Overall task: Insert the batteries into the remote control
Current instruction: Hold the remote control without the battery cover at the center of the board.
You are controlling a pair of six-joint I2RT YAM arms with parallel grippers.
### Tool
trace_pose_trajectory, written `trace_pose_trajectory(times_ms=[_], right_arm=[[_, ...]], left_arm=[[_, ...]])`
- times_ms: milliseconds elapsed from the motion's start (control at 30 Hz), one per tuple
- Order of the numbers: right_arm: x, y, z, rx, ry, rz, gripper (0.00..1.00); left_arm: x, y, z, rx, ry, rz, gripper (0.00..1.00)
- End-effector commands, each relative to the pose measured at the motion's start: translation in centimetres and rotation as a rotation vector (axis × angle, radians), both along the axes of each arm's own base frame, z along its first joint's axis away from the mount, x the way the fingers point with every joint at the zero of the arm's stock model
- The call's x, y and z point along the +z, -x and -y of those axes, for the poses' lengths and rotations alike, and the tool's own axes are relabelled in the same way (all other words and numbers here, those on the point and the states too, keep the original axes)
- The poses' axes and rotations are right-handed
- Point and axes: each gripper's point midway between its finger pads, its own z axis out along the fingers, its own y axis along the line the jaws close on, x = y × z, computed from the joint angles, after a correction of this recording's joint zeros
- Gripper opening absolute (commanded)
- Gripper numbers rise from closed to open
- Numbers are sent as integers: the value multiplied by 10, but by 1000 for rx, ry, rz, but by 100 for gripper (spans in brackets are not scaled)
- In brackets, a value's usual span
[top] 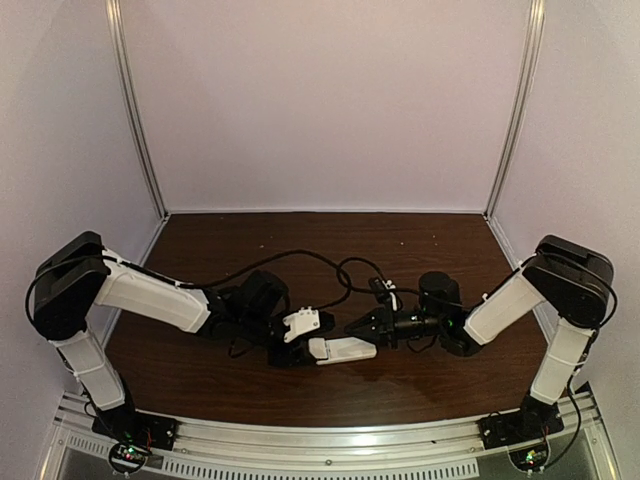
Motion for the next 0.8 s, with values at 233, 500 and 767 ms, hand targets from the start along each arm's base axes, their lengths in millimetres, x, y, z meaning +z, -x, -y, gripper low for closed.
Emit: trace_pose_trajectory(times_ms=[233, 500, 767], right_arm=[[6, 1, -6, 16, -41, -8, 0], [-1, 8, -17, 44, -37, -31, 0], [-10, 8, -23, 45, -39, -64, 0]], left_arm=[[-2, -9, 6, 19, 13, 40, 31], [-10, -9, 8, 20, -8, 22, 33], [-10, -9, 11, 22, -2, 13, 34]])
